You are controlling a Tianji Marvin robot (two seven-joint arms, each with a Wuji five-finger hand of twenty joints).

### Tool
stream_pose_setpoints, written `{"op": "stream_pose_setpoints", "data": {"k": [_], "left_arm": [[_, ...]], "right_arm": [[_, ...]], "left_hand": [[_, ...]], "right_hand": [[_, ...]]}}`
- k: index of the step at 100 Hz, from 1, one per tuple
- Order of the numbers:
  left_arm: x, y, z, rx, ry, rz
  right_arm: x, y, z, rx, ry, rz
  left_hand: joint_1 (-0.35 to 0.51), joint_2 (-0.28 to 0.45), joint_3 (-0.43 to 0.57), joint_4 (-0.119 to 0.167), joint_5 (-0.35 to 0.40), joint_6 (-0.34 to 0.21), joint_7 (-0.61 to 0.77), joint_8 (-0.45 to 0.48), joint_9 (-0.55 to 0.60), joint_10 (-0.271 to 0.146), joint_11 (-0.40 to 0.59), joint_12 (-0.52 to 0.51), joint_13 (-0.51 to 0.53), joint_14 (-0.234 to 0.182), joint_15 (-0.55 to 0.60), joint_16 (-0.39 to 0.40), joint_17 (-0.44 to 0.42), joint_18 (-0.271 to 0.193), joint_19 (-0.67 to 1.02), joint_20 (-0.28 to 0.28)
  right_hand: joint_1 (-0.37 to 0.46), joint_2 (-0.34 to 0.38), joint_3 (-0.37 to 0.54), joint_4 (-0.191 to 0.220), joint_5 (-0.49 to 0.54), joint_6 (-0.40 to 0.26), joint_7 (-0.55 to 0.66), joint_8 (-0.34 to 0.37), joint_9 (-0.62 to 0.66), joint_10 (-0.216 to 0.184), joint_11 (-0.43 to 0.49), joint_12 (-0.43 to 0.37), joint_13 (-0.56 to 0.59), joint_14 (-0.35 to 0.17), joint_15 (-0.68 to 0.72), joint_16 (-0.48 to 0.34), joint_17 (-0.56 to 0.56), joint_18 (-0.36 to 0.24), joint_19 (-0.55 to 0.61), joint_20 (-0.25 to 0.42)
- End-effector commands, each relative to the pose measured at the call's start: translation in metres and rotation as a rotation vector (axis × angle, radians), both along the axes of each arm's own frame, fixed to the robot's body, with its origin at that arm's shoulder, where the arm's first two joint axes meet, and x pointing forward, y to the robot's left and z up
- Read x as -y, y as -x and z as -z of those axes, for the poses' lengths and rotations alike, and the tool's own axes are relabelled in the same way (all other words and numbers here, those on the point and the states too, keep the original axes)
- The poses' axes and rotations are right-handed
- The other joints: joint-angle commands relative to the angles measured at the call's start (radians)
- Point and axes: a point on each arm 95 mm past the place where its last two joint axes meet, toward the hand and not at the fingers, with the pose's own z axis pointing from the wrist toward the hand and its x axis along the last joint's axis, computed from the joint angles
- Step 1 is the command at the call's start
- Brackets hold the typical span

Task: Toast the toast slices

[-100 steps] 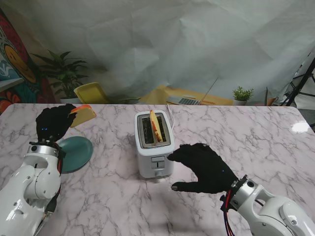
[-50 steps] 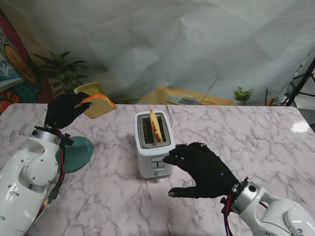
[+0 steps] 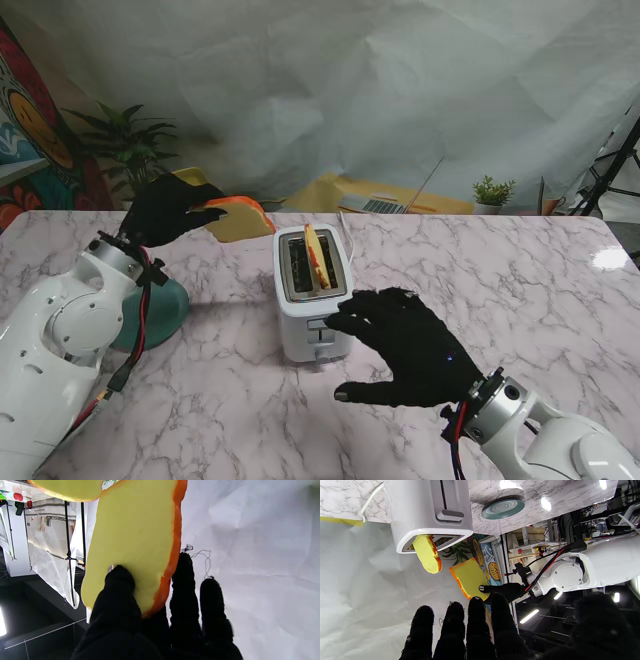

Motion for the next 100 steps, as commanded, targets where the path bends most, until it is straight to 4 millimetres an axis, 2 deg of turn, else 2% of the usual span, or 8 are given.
{"op": "stream_pose_setpoints", "data": {"k": [1,21,31,39,49,58,70,100], "left_arm": [[0.007,0.001,-0.01,0.017,-0.001,0.013],[0.01,0.002,-0.009,0.011,-0.007,0.018],[0.01,0.002,-0.007,0.002,-0.029,0.024],[0.009,0.001,-0.005,-0.004,-0.05,0.018],[0.008,0.001,-0.003,-0.019,-0.073,0.011],[0.01,0.001,0.0,-0.024,-0.057,0.019],[0.013,0.001,0.003,-0.005,-0.048,0.029],[0.024,0.006,0.009,-0.04,0.024,0.05]], "right_arm": [[-0.001,0.003,0.003,-0.015,-0.005,0.009],[-0.004,0.004,0.002,-0.021,-0.017,0.017],[-0.004,0.005,0.002,-0.026,-0.015,0.016],[-0.005,0.005,0.003,-0.031,-0.017,0.015],[-0.004,0.006,0.003,-0.037,-0.017,0.015],[-0.003,0.006,0.002,-0.038,-0.015,0.015],[-0.003,0.005,0.003,-0.04,-0.019,0.016],[-0.004,0.005,0.004,-0.051,-0.03,0.011]], "left_hand": [[0.098,-0.018,0.128,0.013,0.162,-0.237,0.357,0.164,0.028,-0.047,0.014,0.025,0.015,0.01,-0.009,0.016,-0.02,0.021,-0.018,0.03],[0.098,-0.018,0.167,0.003,0.169,-0.254,0.419,0.258,0.0,-0.029,-0.027,0.019,-0.014,0.013,-0.043,0.011,-0.042,0.028,-0.053,0.027],[0.098,-0.012,0.129,0.008,0.171,-0.272,0.385,0.303,-0.031,0.011,-0.211,0.082,-0.072,0.023,-0.085,-0.008,-0.064,0.037,-0.078,0.026],[0.098,-0.002,0.079,0.013,0.159,-0.322,0.383,0.311,-0.191,0.067,-0.28,0.081,-0.218,0.059,-0.169,-0.053,-0.125,0.049,-0.144,0.001],[0.098,-0.01,0.073,0.016,0.146,-0.346,0.382,0.337,-0.346,0.081,-0.174,0.013,-0.309,0.085,-0.192,-0.111,-0.155,0.062,-0.204,-0.028],[0.098,-0.05,0.107,0.017,0.158,-0.297,0.357,0.32,-0.15,0.051,-0.177,0.064,-0.192,0.047,-0.112,-0.092,-0.122,0.067,-0.192,-0.025],[0.098,-0.098,0.181,0.006,0.184,-0.25,0.362,0.277,0.021,-0.006,-0.119,0.226,-0.033,0.027,0.003,0.076,-0.045,0.059,-0.101,0.019],[0.098,-0.115,0.288,-0.012,0.198,-0.116,0.244,0.096,-0.03,0.03,0.049,0.198,-0.018,0.095,0.188,0.158,-0.005,0.122,-0.001,0.102]], "right_hand": [[-0.014,0.033,0.006,0.004,-0.005,-0.006,-0.016,-0.021,-0.008,0.005,-0.009,0.005,-0.002,-0.011,-0.043,-0.026,-0.003,-0.023,-0.01,-0.012],[-0.005,0.033,0.001,0.005,0.0,-0.008,-0.016,-0.021,0.0,0.007,-0.008,0.005,0.009,-0.008,-0.04,-0.025,0.0,-0.018,-0.006,-0.013],[-0.003,0.033,-0.001,0.005,-0.001,-0.008,-0.017,-0.021,0.001,0.007,-0.009,0.004,0.01,-0.009,-0.04,-0.025,0.001,-0.016,-0.005,-0.014],[0.001,0.032,-0.003,0.006,0.0,-0.008,-0.016,-0.021,0.004,0.007,-0.008,0.005,0.012,-0.009,-0.039,-0.024,0.002,-0.012,-0.003,-0.014],[0.002,0.032,-0.006,0.006,-0.001,-0.01,-0.016,-0.021,0.003,0.008,-0.008,0.005,0.011,-0.008,-0.04,-0.024,0.001,-0.011,-0.001,-0.014],[0.004,0.032,-0.008,0.007,0.0,-0.009,-0.015,-0.02,0.005,0.008,-0.007,0.006,0.012,-0.007,-0.039,-0.023,0.001,-0.011,0.0,-0.014],[0.008,0.027,-0.009,0.007,0.0,-0.009,-0.014,-0.02,0.004,0.008,-0.007,0.006,0.013,-0.005,-0.038,-0.023,0.002,-0.009,0.002,-0.015],[0.016,0.022,-0.012,0.008,0.002,-0.011,-0.009,-0.017,0.004,0.01,-0.005,0.007,0.013,-0.005,-0.038,-0.023,0.002,-0.009,0.004,-0.015]]}}
